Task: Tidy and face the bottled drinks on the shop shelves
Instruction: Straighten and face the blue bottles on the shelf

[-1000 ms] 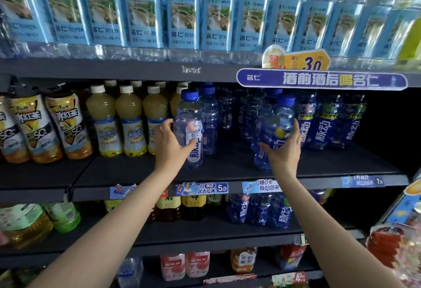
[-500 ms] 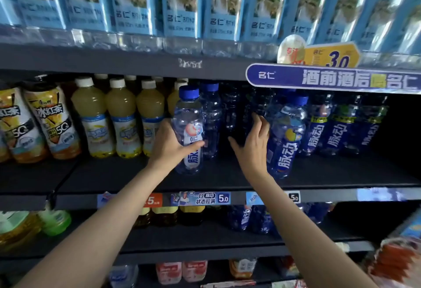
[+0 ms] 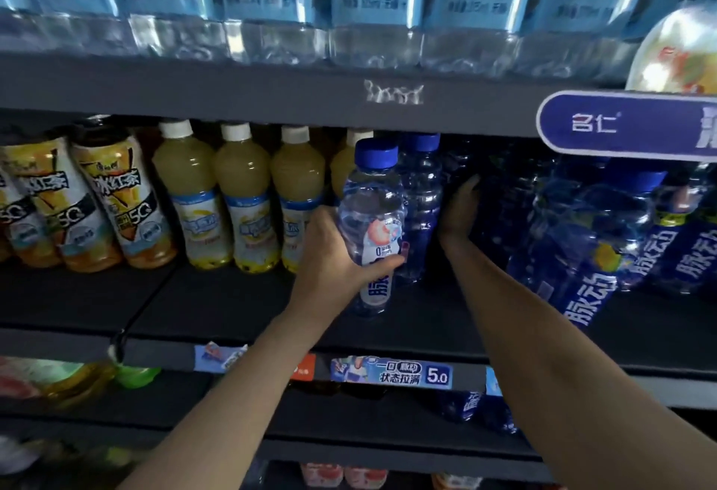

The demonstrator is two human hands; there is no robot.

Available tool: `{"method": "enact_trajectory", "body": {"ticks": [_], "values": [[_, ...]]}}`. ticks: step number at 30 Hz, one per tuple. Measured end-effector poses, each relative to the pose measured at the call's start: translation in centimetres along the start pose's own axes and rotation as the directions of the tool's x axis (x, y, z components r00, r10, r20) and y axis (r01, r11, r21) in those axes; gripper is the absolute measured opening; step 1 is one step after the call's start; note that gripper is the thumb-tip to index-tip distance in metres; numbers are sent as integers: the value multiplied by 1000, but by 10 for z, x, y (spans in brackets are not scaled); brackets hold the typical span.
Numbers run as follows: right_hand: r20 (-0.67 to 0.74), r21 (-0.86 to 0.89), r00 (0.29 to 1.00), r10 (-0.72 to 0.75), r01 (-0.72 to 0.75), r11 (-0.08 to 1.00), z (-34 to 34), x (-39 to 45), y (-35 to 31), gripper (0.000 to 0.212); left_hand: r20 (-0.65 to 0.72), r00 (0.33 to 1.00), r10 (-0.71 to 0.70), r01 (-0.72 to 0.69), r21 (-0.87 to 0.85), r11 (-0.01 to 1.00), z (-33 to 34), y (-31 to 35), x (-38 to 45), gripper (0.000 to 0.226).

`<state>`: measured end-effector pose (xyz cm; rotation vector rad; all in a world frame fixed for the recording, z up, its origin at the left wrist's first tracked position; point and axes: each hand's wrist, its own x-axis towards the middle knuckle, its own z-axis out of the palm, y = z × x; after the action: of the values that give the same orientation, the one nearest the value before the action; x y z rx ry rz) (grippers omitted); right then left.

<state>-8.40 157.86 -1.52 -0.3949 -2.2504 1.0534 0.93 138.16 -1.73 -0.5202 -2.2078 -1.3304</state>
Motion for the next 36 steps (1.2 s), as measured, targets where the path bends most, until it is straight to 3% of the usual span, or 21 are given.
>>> {"method": "enact_trajectory", "body": {"ticks": [2, 6, 13, 19, 23, 26, 27, 29, 30, 32, 34, 36], "values": [[-95, -54, 991, 91, -97, 994, -6, -3, -7, 52, -6, 1000, 18, -17, 10, 1000, 0, 0, -1, 82], [-183, -112, 979, 89, -110, 988, -21, -21, -10, 37, -14, 1000, 27, -26, 39, 999, -1, 4, -2, 75], [-112, -22, 987, 117, -121, 992, -66, -100, -15, 61, 4, 1000, 16, -17, 73, 997, -4, 8, -3, 76], [-10, 88, 997, 78, -77, 993, -112, -131, -27, 98, -33, 999, -22, 24, 73, 997, -3, 18, -12, 74], [38, 96, 991, 127, -131, 987, -121, -133, -39, 89, -44, 997, -65, 69, 73, 995, -8, 37, -28, 69], [46, 122, 989, 140, -145, 982, -133, -142, -42, 82, -139, 987, 76, -66, 74, 995, -22, 44, -51, 59], [60, 159, 985, 164, -172, 972, -137, -146, -41, 82, -93, 987, 128, -122, 67, 990, -27, 48, -58, 54], [119, 326, 966, 230, -257, 910, -144, -157, -43, 84, 165, 979, 119, -114, -34, 993, -34, 59, -68, 52], [162, 424, 951, 262, -307, 852, -147, -162, -46, 82, 342, 939, 47, -17, -92, 996, -36, 67, -70, 54], [260, 542, 924, 279, -379, 750, -151, -172, -53, 59, 609, 782, -134, 297, -174, 939, -37, 81, -73, 59], [308, 576, 921, 240, -381, 723, -155, -179, -61, 43, 664, 711, -230, 514, -268, 815, -36, 87, -75, 61], [290, 554, 934, 210, -343, 759, -160, -182, -72, 56, 610, 749, -259, 556, -364, 748, -38, 91, -79, 52]]}}
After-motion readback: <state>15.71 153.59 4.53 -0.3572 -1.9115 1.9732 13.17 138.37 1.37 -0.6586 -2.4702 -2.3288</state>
